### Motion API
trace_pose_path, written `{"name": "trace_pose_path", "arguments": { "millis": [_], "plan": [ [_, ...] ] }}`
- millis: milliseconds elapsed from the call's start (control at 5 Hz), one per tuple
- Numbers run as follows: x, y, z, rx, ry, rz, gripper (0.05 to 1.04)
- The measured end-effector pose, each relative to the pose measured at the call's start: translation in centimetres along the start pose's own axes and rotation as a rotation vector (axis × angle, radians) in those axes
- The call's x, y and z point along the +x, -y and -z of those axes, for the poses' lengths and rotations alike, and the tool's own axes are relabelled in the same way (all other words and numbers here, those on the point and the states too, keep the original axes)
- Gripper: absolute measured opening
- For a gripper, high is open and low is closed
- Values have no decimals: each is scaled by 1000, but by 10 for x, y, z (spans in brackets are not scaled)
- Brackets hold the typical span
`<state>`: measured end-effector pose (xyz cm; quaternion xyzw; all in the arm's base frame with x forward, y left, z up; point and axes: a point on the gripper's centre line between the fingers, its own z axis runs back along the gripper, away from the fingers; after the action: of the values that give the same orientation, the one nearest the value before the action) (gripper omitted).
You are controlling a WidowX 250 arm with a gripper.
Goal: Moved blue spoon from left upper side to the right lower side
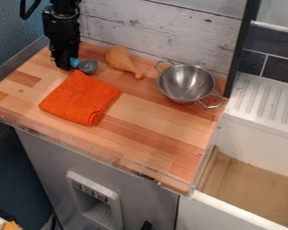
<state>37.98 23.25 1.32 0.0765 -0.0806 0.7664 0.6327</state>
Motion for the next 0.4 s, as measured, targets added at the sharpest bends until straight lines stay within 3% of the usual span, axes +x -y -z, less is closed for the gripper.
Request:
{"name": "trace_pose_path", "arguments": {
  "millis": [400],
  "plan": [
    [1,-1,0,1,8,11,421]
  ]
}}
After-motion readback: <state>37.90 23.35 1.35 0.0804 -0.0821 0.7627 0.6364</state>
